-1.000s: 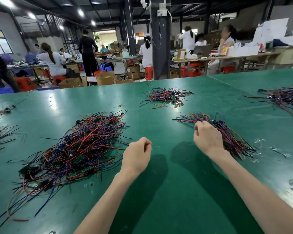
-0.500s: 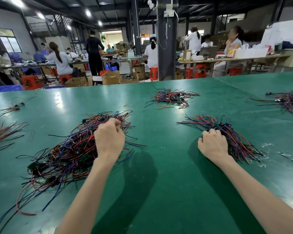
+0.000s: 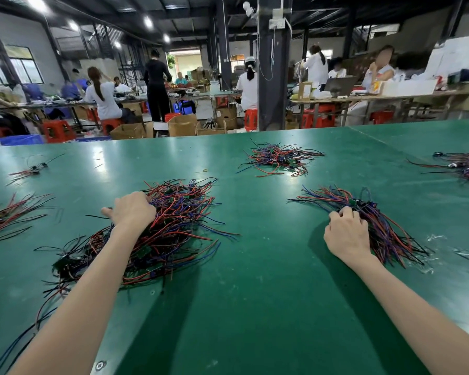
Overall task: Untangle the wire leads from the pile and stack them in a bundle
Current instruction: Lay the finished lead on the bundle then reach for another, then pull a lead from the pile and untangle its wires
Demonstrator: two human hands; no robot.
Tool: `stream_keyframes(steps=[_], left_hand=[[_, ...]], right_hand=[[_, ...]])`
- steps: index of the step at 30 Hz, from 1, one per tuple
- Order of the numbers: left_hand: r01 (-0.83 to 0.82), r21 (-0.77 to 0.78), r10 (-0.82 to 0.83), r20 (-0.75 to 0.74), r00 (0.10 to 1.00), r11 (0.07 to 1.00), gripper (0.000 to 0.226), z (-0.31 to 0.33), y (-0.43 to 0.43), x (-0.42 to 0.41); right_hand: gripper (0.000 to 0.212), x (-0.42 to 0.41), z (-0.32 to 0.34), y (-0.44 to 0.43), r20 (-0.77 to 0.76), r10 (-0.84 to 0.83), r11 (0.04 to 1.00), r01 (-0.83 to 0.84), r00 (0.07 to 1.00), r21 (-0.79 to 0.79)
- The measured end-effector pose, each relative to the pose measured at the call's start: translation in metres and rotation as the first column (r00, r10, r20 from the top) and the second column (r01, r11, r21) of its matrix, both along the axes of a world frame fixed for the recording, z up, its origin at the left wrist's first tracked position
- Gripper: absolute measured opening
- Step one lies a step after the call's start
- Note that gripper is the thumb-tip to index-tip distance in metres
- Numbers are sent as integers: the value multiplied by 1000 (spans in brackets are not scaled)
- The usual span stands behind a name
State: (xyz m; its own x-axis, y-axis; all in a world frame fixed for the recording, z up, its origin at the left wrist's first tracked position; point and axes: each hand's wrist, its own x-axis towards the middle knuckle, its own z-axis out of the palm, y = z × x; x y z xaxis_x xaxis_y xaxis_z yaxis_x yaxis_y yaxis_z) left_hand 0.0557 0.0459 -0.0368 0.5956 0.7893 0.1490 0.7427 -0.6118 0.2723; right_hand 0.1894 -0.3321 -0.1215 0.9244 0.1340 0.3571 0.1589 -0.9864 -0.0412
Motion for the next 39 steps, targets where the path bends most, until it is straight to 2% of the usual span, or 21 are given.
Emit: stream_keyframes(steps=[4,9,16,19,23,25,29,33,36,39], left_hand=[[21,-43,-19,33,999,999,21,-3,3,5],[-6,49,2,84,996,999,17,-8,4,5],[0,74,-17,224,975,997,16,-13,4,7],[31,22,-33,119,992,999,15,-10,4,9],[123,75,-121,-43,992,989,10,-3,0,12],[165,100,-163,-31,986,981,11,-1,0,12],[182,105,-192,92,977,978,18,2,-1,10],[186,201,-222,174,959,962,30,8,-7,10],[207,259,-250,148,957,943,40,10,-5,11],[229,250,-261,103,960,941,40,11,-5,12]], right_hand=[[23,1,1,0,-2,11,1000,-11,1000,-13],[21,4,1,2,3,6,1000,-6,1000,-11],[25,3,4,15,-33,-92,996,92,995,4],[31,3,3,23,-50,-134,991,134,990,-6],[29,5,2,23,-32,-160,987,161,987,27],[30,6,1,20,-34,-144,988,145,989,47],[33,6,1,22,-27,-108,993,109,994,39],[34,6,0,22,-29,-103,994,104,994,46],[33,5,-1,22,-24,-103,992,104,994,65],[33,5,-1,22,-22,-102,991,103,995,82]])
